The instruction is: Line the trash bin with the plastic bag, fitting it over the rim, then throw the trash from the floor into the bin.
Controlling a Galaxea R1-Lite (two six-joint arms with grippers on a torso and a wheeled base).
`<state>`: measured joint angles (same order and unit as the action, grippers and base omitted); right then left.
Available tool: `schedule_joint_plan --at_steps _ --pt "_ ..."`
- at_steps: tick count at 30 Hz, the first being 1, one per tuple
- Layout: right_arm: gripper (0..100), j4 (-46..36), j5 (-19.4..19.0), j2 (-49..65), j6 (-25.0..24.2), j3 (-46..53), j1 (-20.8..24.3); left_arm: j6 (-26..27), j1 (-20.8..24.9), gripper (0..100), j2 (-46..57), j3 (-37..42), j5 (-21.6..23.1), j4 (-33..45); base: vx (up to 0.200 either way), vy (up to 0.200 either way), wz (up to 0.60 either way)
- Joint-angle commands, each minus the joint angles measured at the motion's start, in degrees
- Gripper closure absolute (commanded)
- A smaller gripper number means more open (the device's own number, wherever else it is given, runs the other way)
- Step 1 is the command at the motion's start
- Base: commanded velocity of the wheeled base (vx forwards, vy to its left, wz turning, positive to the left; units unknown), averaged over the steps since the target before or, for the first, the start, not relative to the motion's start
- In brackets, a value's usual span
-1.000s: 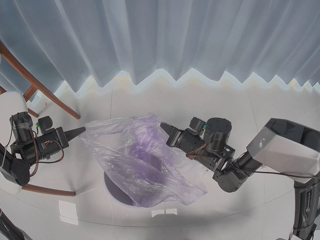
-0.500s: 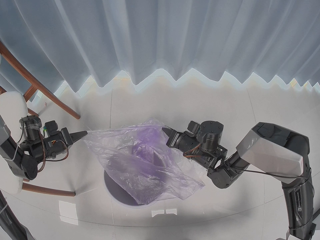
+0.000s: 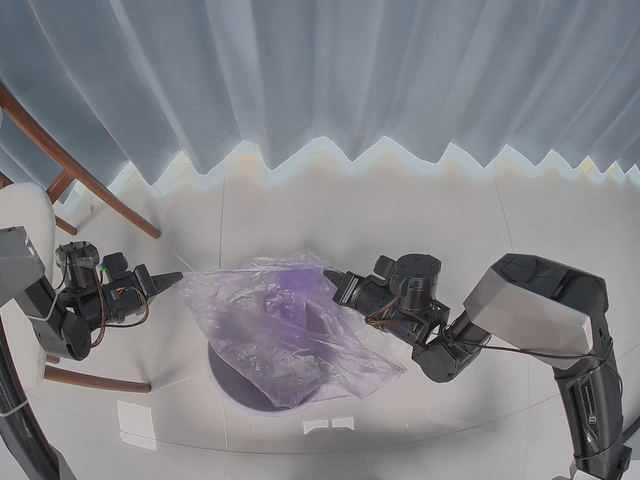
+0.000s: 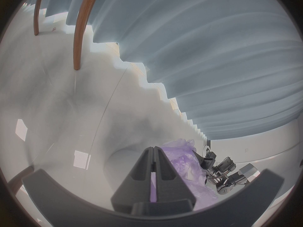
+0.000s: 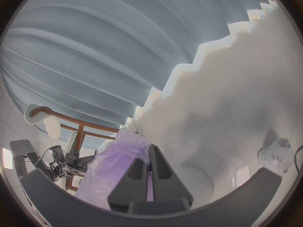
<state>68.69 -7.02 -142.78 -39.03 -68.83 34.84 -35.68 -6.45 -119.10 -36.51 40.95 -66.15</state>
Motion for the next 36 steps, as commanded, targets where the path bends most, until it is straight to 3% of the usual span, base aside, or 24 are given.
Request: schedule_joint_plan --at_steps 1,9,16,17,19,20,26,29,32,36 --pt "100 0.12 -0.45 -1.36 0.01 -0.08 -0.39 0.09 0.03 100 -4.12 -0.05 -0.08 -1.79 0.000 0.000 0.00" --pt "100 1.97 -1.68 -3.47 0.19 0.01 -1.18 -0.27 -0.06 100 -10.19 -1.46 -0.96 -6.01 0.000 0.000 0.00" --pt "100 3.38 -2.82 -3.47 0.10 0.01 -1.62 -1.85 0.12 100 -9.13 -1.46 -1.22 -6.01 0.000 0.000 0.00" --pt "0 3.46 -2.82 -3.39 0.10 0.01 -1.62 -1.94 0.21 100 -8.78 -1.37 -1.22 -6.01 0.000 0.000 0.00" --pt "0 4.52 -2.82 -2.86 -0.25 0.19 -1.71 -1.67 0.21 100 -8.52 -0.75 -1.22 -6.19 0.000 0.000 0.00" --pt "0 5.05 -2.73 -2.59 -0.60 0.45 -1.71 -1.50 0.21 0 -8.25 -0.58 -1.22 -6.19 0.000 0.000 0.00" --pt "0 7.86 -3.53 4.00 -6.41 7.57 -1.53 -2.20 0.47 0 -2.36 0.83 -1.75 -6.19 0.000 0.000 0.00" --pt "0 8.12 -7.57 8.39 -8.69 13.54 -1.27 -2.11 0.47 0 1.33 2.15 -2.36 -5.92 0.000 0.000 0.00" --pt "0 8.21 -9.85 12.61 -8.16 19.17 -1.18 -1.41 0.65 0 5.81 4.43 -3.51 -6.19 0.000 0.000 0.00" --pt "0 10.67 -9.06 15.86 -5.26 21.89 -1.97 -1.41 1.09 0 13.72 6.01 -3.77 -5.48 0.000 0.000 0.00"
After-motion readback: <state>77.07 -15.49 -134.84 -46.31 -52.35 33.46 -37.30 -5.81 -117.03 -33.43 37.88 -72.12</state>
